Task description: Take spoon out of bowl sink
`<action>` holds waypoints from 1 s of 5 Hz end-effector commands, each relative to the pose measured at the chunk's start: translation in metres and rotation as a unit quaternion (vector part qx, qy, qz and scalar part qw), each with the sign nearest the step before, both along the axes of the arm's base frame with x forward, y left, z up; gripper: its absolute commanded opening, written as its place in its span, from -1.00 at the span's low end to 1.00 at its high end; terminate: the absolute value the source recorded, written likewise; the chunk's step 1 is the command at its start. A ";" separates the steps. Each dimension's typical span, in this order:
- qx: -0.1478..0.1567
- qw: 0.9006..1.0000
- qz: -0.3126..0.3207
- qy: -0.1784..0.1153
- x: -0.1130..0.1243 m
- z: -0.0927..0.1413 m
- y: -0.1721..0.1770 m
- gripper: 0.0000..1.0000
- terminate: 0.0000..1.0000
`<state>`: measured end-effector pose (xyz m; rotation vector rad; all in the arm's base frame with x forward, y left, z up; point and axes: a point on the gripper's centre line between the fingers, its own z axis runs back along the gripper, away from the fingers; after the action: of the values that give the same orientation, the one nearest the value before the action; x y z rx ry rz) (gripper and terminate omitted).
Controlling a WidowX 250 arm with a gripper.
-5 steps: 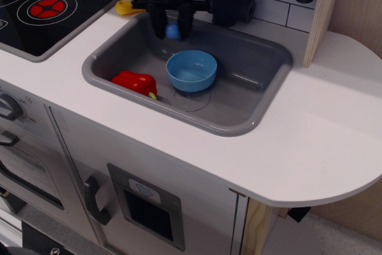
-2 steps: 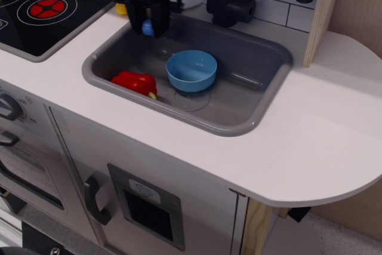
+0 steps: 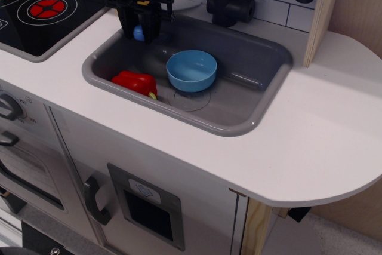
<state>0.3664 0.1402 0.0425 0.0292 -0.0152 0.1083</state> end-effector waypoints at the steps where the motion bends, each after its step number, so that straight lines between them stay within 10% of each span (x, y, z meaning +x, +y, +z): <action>1: 0.026 0.999 0.007 -0.027 -0.001 0.001 0.007 -1.00 -1.00; 2: 0.037 0.999 0.011 -0.023 -0.002 -0.007 0.004 -1.00 -1.00; 3: 0.038 0.999 0.027 -0.021 -0.001 -0.007 0.003 1.00 -1.00; 5: 0.024 0.999 0.043 -0.018 0.006 0.008 0.001 1.00 -1.00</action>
<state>0.3643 0.1363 0.0333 0.0556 0.0016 0.1957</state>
